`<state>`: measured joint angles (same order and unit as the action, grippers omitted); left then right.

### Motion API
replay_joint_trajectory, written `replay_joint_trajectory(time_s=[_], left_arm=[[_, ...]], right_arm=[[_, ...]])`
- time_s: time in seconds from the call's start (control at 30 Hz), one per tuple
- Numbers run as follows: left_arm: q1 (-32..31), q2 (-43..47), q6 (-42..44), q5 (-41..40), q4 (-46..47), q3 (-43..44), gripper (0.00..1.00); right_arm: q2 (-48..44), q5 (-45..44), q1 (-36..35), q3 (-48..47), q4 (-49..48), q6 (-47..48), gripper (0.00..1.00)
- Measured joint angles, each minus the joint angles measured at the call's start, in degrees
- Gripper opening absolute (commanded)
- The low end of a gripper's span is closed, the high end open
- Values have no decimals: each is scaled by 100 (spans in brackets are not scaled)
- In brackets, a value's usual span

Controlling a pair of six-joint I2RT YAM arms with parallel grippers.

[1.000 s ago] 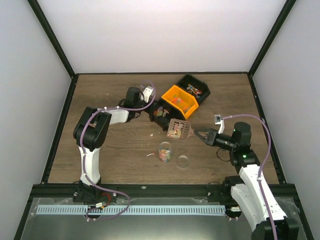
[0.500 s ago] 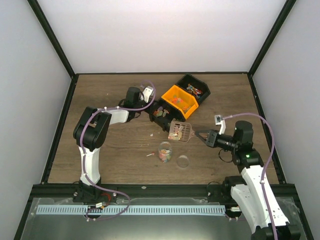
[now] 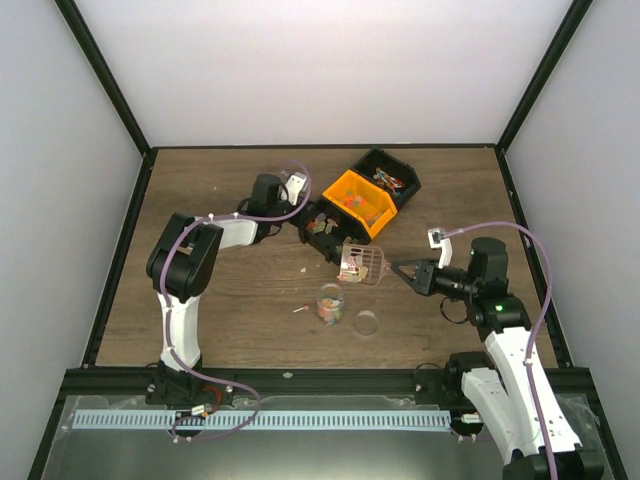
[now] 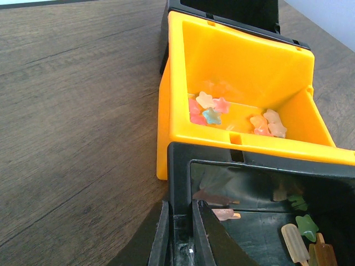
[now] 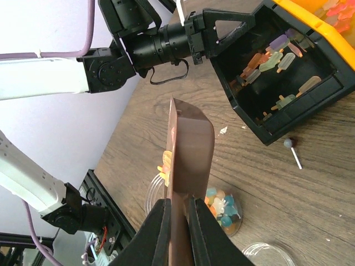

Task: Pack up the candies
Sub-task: Place the fake candies in the packing bottle.

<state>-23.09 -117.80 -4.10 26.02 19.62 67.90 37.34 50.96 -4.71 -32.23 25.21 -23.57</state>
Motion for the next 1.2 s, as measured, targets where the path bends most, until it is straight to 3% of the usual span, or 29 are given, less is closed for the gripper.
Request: replay_joint_trajectory(time_s=[0.47, 1.2], left_arm=[[0, 0, 2, 0, 2, 0, 4], [0, 0, 4, -2, 22, -9, 4]], right_arm=[[149, -70, -247, -74, 302, 214, 1], [212, -876, -841, -487, 656, 343, 1]])
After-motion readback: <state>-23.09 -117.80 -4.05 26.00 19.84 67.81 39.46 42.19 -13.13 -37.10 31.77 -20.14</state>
